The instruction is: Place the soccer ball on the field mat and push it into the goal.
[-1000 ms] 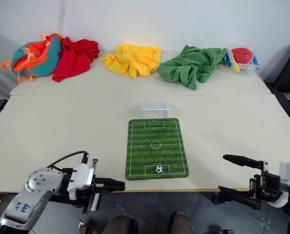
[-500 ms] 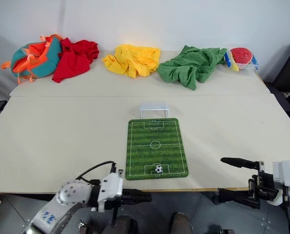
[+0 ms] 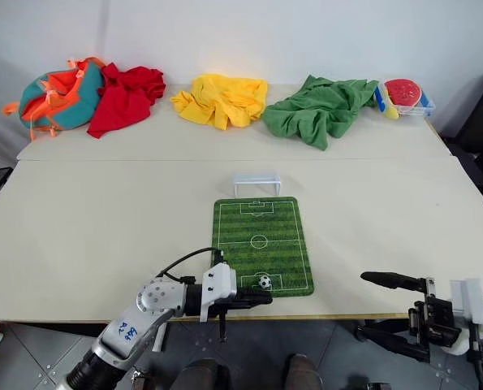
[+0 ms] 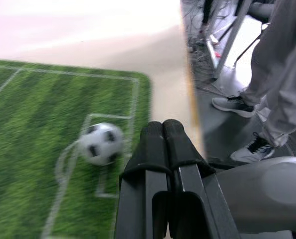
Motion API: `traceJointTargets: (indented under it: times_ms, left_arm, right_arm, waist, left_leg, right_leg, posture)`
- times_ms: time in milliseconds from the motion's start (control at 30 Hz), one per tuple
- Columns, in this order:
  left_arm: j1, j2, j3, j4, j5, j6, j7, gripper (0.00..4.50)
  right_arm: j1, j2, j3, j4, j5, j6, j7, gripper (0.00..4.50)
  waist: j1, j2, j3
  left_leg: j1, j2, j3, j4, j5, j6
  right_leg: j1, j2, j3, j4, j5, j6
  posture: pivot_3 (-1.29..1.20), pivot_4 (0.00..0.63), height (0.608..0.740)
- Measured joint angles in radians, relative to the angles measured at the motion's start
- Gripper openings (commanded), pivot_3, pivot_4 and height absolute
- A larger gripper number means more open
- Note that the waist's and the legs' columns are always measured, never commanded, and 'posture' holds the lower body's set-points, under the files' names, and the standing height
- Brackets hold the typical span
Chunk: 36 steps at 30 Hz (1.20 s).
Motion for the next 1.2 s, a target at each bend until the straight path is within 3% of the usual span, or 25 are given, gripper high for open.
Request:
traceJointTargets:
  times_ms: [267, 433, 533, 733, 867, 967, 1067, 1200]
  left_arm:
    - [-0.116, -0.092, 0.011, 0.184, 0.049, -0.078, 0.061, 0.02]
    - [-0.248, -0.155, 0.084, 0.386, 0.09, -0.21, 0.162, 0.02]
    - [-0.253, -0.149, 0.141, 0.386, 0.061, -0.279, 0.146, 0.02]
    - [-0.166, -0.035, 0.296, 0.255, -0.107, -0.293, 0.047, 0.02]
    - [-0.141, 0.188, 0.484, 0.18, -0.202, -0.219, -0.016, 0.02]
    - [-0.122, 0.298, 0.594, 0.151, -0.248, -0.158, -0.029, 0.02]
    - [0.004, 0.39, 0.68, 0.156, -0.256, -0.124, -0.064, 0.02]
    - [0.207, 0.399, 0.769, 0.18, -0.243, -0.144, -0.073, 0.02]
  right_arm:
    - [0.036, 0.093, -0.031, -0.02, -0.014, -0.038, -0.035, 4.5]
    - [-0.034, 0.24, -0.064, -0.021, -0.068, -0.098, -0.255, 4.5]
    - [-0.036, 0.262, -0.066, -0.023, -0.104, -0.124, -0.32, 4.5]
    - [-0.035, 0.272, -0.057, -0.036, -0.115, -0.128, -0.353, 4.5]
    - [-0.066, 0.273, -0.043, -0.004, -0.114, -0.133, -0.341, 4.5]
    - [-0.131, 0.265, -0.025, 0.051, -0.114, -0.139, -0.305, 4.5]
    - [-0.201, 0.231, -0.024, 0.116, -0.113, -0.147, -0.256, 4.5]
    - [-0.31, 0.208, -0.014, 0.215, -0.113, -0.152, -0.199, 4.5]
  waist:
    - [-0.002, 0.0, 0.0]
    - [-0.004, 0.001, 0.0]
    - [-0.005, 0.001, 0.0]
    - [-0.006, 0.001, 0.0]
    - [-0.009, 0.0, 0.0]
    - [-0.01, 0.001, 0.0]
    - [-0.014, 0.002, 0.0]
    - [-0.029, 0.001, 0.001]
  left_leg:
    - [0.0, 0.0, 0.0, 0.0, 0.0, 0.0]
    - [0.0, 0.0, 0.002, 0.001, 0.0, 0.0]
    - [0.0, 0.0, 0.002, -0.002, 0.0, 0.0]
    - [-0.001, 0.0, 0.002, -0.002, 0.0, 0.0]
    - [0.0, 0.001, 0.002, -0.002, 0.0, 0.0]
    - [0.0, 0.001, 0.002, -0.001, 0.0, 0.001]
    - [0.0, 0.001, 0.002, -0.004, -0.001, 0.0]
    - [0.0, 0.001, 0.003, -0.006, -0.001, 0.0]
  right_leg:
    - [0.0, 0.0, 0.0, 0.0, 0.0, 0.001]
    - [-0.001, -0.001, 0.0, 0.0, 0.001, 0.002]
    - [-0.001, 0.0, -0.001, 0.003, 0.001, 0.002]
    - [-0.002, 0.0, -0.001, 0.001, 0.001, 0.002]
    - [-0.001, 0.0, -0.001, 0.002, 0.001, 0.002]
    - [0.0, 0.0, -0.001, 0.002, 0.001, 0.002]
    - [-0.002, 0.0, -0.001, 0.002, 0.001, 0.001]
    - [-0.002, 0.0, -0.002, 0.001, 0.001, 0.001]
  posture:
    - [0.0, 0.15, 0.74]
    - [0.0, 0.15, 0.74]
    - [0.0, 0.15, 0.74]
    - [0.0, 0.15, 0.74]
    - [0.0, 0.15, 0.74]
    - [0.0, 0.15, 0.74]
    - [0.0, 0.15, 0.74]
    - [0.0, 0.15, 0.74]
